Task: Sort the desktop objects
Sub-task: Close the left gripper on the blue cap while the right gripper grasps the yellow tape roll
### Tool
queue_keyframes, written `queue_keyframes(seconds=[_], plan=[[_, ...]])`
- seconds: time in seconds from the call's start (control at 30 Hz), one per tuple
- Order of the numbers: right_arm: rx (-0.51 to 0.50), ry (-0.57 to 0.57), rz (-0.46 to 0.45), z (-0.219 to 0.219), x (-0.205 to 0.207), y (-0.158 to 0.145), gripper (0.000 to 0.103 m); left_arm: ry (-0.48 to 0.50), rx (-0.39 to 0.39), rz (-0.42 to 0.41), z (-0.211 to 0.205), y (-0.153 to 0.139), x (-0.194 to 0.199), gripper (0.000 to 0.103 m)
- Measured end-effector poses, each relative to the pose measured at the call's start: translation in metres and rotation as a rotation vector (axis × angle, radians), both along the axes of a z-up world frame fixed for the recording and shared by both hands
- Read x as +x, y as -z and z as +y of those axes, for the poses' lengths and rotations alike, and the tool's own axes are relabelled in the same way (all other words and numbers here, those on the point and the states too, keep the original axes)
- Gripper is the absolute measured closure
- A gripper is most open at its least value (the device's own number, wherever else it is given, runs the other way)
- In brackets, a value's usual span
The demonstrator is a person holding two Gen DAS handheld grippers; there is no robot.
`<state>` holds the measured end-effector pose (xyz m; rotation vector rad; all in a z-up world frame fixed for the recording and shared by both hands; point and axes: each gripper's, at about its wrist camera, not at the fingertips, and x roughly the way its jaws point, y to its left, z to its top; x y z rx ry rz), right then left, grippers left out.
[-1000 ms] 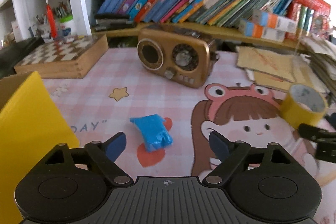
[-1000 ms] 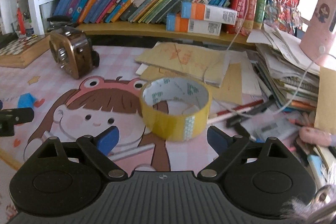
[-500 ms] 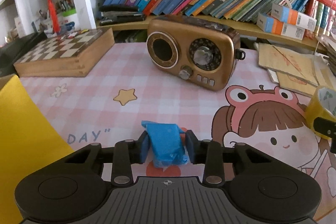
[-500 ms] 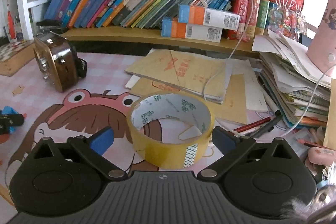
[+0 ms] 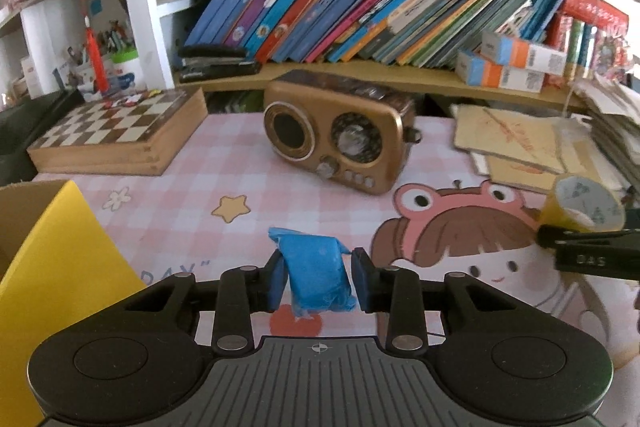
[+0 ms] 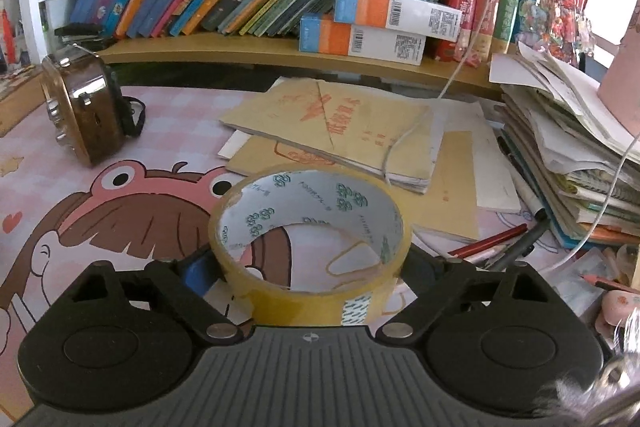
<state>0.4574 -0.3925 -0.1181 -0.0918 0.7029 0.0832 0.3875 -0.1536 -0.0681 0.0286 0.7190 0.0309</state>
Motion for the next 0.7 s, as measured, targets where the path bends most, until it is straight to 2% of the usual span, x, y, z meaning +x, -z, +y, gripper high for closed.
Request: queue_keyframes(seconds=[0.3, 0.7], plan=[[0.064, 0.003, -0.037, -0.001, -0.029, -0.025, 0.012, 0.058, 0.006, -0.045, -0.011, -0.017, -0.024, 0.069], [0.111, -0.065, -0.096, 0.007, -0.097, -0.056, 0.012, 0.093, -0.039, -0.111, -0.011, -0.046, -0.069, 0.069]])
